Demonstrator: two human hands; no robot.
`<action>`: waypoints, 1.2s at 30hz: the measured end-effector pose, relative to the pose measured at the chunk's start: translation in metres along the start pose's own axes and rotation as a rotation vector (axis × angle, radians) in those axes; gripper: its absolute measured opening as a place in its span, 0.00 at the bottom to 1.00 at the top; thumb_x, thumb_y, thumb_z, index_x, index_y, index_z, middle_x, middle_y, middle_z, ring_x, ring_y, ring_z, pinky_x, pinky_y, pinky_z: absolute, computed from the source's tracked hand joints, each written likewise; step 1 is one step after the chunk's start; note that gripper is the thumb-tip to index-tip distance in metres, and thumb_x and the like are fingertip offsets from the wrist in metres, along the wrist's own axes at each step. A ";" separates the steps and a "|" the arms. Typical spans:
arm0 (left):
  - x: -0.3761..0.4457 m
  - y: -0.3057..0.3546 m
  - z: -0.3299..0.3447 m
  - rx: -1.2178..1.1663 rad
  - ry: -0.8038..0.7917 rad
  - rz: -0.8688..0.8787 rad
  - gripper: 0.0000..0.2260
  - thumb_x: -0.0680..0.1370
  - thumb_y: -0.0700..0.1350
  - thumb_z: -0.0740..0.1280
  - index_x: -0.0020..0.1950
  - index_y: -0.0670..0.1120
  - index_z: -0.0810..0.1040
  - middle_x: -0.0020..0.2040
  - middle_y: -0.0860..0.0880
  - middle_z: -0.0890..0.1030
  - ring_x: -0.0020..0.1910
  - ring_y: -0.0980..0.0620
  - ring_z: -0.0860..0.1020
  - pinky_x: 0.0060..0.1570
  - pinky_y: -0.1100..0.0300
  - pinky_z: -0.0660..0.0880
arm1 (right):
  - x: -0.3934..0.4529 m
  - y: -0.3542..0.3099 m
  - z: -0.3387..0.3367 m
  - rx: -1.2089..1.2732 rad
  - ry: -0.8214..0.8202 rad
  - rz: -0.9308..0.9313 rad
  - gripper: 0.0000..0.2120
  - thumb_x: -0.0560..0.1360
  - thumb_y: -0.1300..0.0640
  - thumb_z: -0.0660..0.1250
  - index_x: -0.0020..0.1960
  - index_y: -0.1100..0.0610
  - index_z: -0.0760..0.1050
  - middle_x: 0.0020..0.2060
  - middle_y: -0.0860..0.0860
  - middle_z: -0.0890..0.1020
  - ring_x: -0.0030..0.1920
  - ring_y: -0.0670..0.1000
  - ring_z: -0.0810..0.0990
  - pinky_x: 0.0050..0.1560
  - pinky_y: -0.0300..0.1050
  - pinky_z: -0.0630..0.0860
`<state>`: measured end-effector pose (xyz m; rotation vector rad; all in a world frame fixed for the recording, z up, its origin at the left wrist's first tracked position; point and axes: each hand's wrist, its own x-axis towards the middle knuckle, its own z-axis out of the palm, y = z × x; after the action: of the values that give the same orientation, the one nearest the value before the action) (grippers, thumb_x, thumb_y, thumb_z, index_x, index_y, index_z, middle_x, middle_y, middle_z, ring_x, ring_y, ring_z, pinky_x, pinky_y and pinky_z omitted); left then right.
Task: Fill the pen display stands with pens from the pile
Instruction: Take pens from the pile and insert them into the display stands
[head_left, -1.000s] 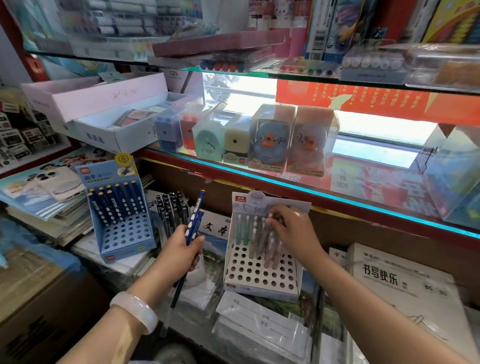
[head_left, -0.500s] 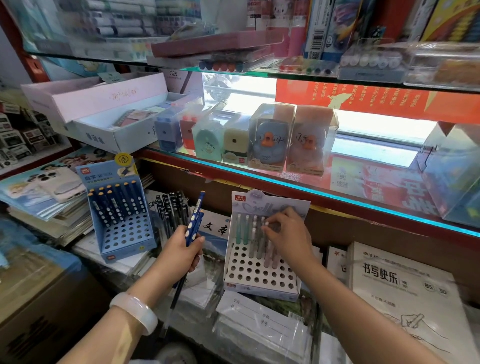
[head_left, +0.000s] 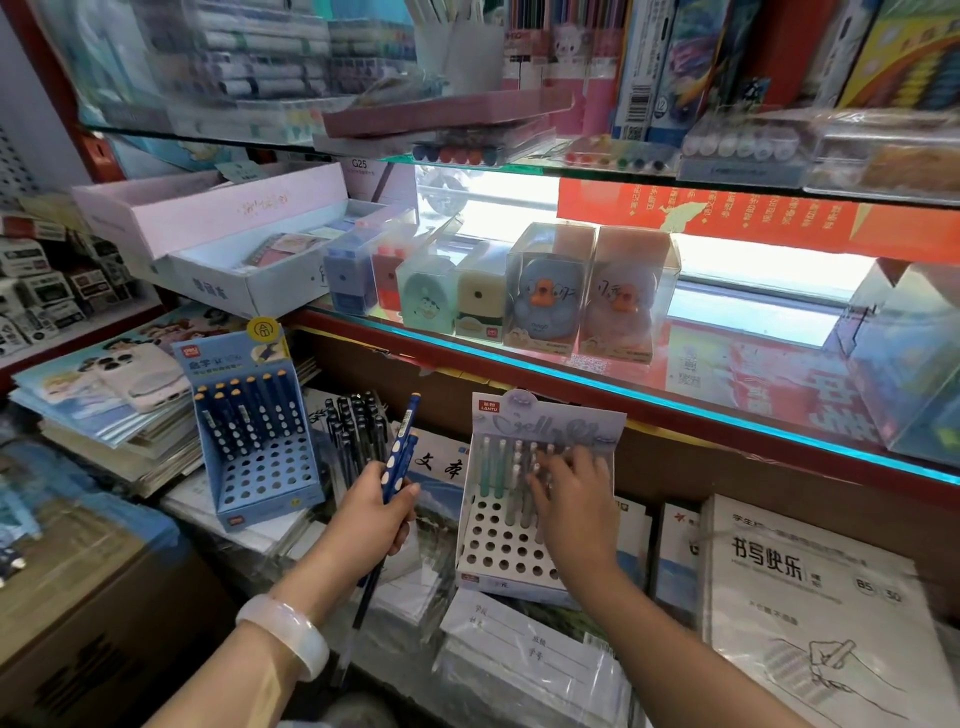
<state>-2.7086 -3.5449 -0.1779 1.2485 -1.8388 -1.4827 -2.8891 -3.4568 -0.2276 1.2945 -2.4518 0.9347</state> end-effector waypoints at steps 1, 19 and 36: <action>-0.001 0.000 0.000 -0.007 0.002 -0.001 0.04 0.80 0.41 0.59 0.51 0.41 0.68 0.33 0.46 0.70 0.27 0.52 0.68 0.26 0.61 0.66 | -0.001 0.001 0.002 -0.041 0.004 -0.020 0.13 0.71 0.54 0.72 0.55 0.55 0.80 0.52 0.51 0.79 0.54 0.52 0.74 0.46 0.45 0.77; -0.006 0.001 0.003 -0.003 -0.020 0.024 0.03 0.80 0.42 0.60 0.47 0.46 0.68 0.33 0.48 0.71 0.28 0.54 0.69 0.27 0.62 0.67 | -0.007 0.013 -0.008 -0.023 0.008 -0.246 0.15 0.65 0.60 0.78 0.51 0.55 0.82 0.44 0.53 0.79 0.42 0.53 0.77 0.33 0.38 0.71; -0.018 0.018 0.016 -0.167 -0.265 0.048 0.06 0.79 0.41 0.61 0.56 0.47 0.72 0.30 0.53 0.70 0.26 0.59 0.67 0.27 0.66 0.64 | 0.011 -0.075 -0.050 0.896 -0.650 0.258 0.06 0.77 0.52 0.64 0.45 0.51 0.79 0.41 0.49 0.83 0.40 0.43 0.78 0.41 0.34 0.75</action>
<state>-2.7193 -3.5212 -0.1628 0.9616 -1.8462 -1.8046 -2.8409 -3.4638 -0.1509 1.7674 -2.8055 2.1389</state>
